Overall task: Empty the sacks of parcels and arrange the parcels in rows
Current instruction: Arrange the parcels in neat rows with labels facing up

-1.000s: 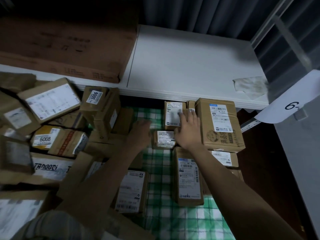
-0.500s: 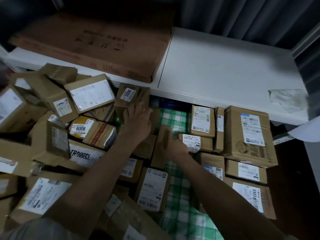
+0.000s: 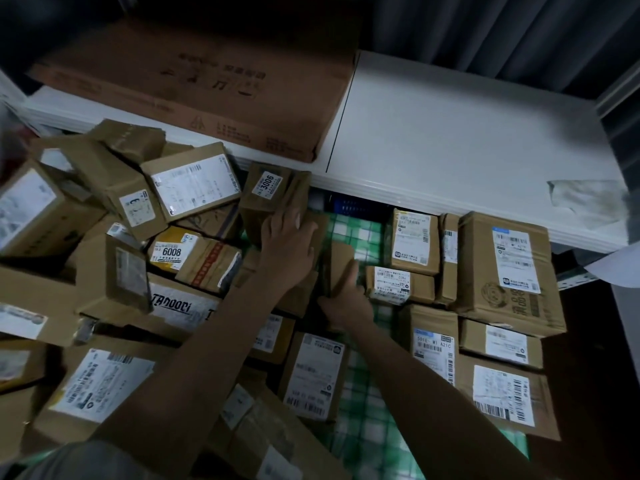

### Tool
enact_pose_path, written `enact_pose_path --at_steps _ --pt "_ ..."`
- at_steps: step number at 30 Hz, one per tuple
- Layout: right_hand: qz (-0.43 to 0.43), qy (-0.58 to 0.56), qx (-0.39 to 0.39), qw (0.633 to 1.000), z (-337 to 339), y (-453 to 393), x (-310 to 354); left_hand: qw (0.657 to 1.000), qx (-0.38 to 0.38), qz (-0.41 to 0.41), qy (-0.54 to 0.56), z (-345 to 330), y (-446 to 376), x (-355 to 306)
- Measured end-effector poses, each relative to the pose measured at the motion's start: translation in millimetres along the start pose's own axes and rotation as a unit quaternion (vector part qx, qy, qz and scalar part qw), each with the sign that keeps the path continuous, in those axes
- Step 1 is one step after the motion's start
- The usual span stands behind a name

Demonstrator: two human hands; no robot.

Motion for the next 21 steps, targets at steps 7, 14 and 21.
enact_pose_path --at_steps 7,14,21 --pt "0.118 -0.032 -0.143 0.982 80.5 37.2 10.9 0.998 -0.046 -0.026 0.039 6.3 5.7 -13.8" --pt "0.288 -0.011 -0.286 0.914 106.0 92.5 12.8 0.775 0.120 0.058 0.617 16.0 37.2 -73.8" --pt "0.388 -0.111 -0.300 0.864 120.7 116.5 -7.9 0.734 0.103 0.114 0.662 1.8 51.1 -72.6"
Point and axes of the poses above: each hand's wrist, its own y-axis away from the middle knuckle, its own z-axis out of the back of the hand, x = y × z, the point moved 6 cm from there along -y, towards the middle knuckle, and after that the axes turned 1 degree about x, right-handed, at the moved point
